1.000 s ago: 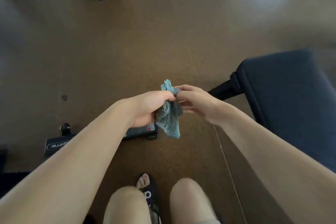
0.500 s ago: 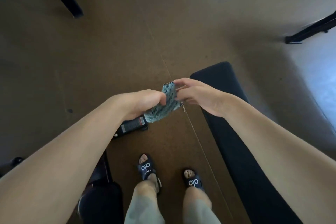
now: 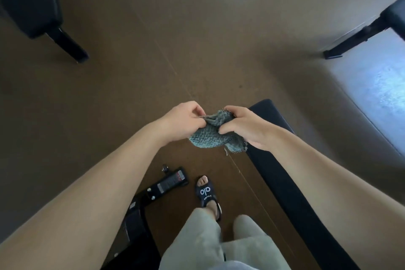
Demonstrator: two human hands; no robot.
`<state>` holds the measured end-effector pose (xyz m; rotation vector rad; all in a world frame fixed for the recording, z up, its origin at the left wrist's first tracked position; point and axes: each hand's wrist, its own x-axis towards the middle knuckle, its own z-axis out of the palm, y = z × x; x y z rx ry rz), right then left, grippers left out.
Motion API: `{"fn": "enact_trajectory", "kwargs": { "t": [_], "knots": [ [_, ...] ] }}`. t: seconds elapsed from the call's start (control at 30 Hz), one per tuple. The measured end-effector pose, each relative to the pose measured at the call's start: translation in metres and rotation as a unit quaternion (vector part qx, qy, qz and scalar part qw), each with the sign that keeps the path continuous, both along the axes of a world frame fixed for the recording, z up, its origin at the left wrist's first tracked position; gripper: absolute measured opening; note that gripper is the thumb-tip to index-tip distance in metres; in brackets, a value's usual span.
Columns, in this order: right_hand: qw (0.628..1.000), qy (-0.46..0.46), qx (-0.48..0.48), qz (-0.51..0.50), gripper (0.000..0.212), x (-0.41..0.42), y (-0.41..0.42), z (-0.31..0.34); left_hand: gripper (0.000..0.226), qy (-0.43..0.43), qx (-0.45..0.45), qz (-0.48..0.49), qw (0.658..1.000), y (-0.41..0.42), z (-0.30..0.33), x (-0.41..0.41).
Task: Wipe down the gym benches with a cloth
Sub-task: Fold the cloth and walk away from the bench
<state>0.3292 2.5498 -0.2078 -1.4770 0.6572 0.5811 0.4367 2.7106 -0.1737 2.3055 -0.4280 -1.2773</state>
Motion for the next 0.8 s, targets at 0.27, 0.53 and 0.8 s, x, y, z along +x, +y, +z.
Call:
{"fn": "enact_trajectory", "kwargs": {
  "t": [0.27, 0.53, 0.8],
  "knots": [
    [0.960, -0.022, 0.141, -0.241, 0.028, 0.054, -0.066, 0.015, 0.021, 0.083, -0.045, 0.034, 0.995, -0.091, 0.018, 0.091],
    [0.889, -0.004, 0.137, -0.437, 0.030, 0.113, -0.174, -0.010, 0.030, 0.210, -0.041, 0.026, 0.977, -0.229, -0.001, 0.161],
    [0.830, -0.068, 0.163, -0.529, 0.027, 0.205, -0.272, -0.019, 0.014, 0.059, -0.040, -0.058, 0.996, -0.367, -0.008, 0.264]
  ]
}}
